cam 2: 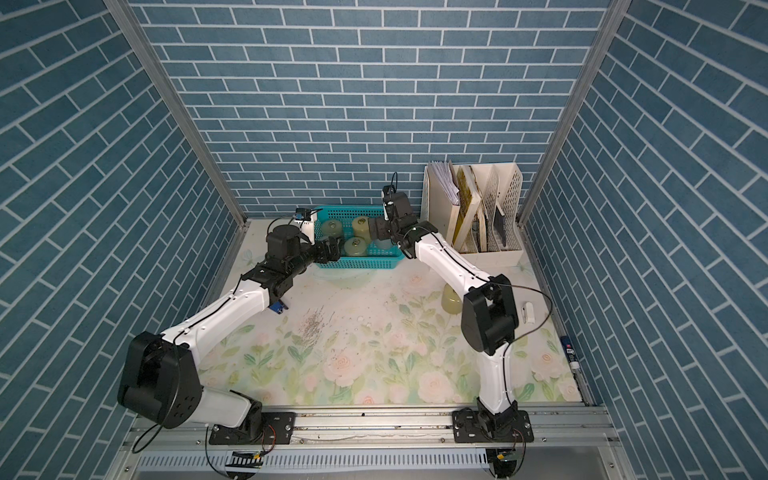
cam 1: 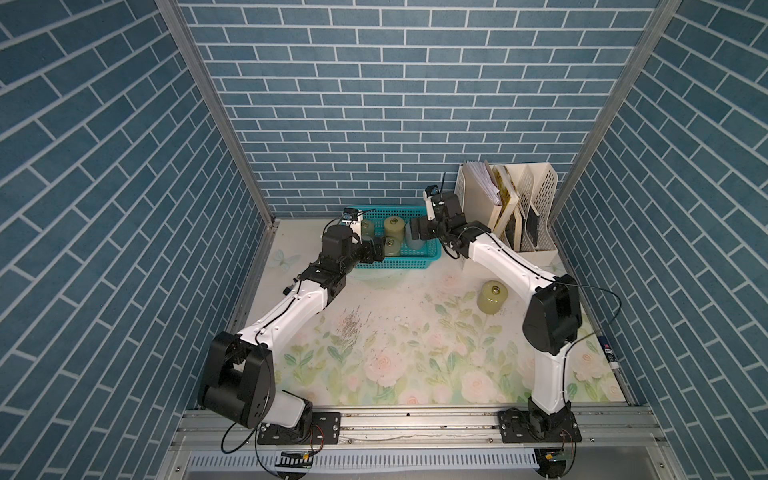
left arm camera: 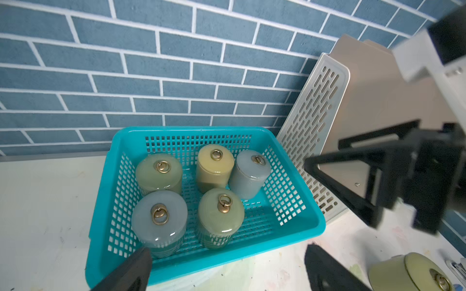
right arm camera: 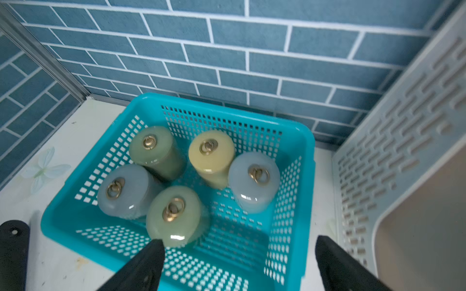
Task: Take the tea canister out of the basket
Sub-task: Place the tea canister at the center of the board, then pick up the tea canister from the basket.
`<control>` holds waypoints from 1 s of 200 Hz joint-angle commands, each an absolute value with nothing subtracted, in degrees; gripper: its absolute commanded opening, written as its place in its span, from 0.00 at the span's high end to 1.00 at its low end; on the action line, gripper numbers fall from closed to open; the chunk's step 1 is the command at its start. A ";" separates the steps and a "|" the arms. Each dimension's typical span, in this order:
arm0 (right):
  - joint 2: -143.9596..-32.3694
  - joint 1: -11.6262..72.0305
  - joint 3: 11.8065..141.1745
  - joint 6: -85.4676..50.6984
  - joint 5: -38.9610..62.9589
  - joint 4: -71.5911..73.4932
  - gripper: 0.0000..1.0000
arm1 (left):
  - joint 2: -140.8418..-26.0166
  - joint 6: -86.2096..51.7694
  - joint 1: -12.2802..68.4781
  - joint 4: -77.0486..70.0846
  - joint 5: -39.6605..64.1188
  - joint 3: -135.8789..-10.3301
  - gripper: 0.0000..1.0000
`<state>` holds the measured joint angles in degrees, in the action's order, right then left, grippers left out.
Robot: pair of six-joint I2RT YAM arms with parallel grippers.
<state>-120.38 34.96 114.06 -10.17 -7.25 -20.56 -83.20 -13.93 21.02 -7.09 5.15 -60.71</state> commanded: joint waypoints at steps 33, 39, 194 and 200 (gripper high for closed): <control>-140.76 30.68 141.90 -3.07 1.97 -34.81 0.04 | -86.25 -16.60 20.87 -6.46 9.67 -62.49 0.00; -141.27 30.15 141.76 -3.08 3.14 -34.00 0.04 | -86.48 -16.77 20.86 -6.63 9.91 -62.40 0.00; -149.90 29.17 142.72 8.25 5.62 -27.58 0.02 | -84.38 -20.26 23.45 -10.50 10.63 -57.29 0.00; -150.40 29.28 143.24 8.23 5.56 -27.56 0.02 | -84.31 -20.27 23.47 -10.31 10.65 -57.30 0.00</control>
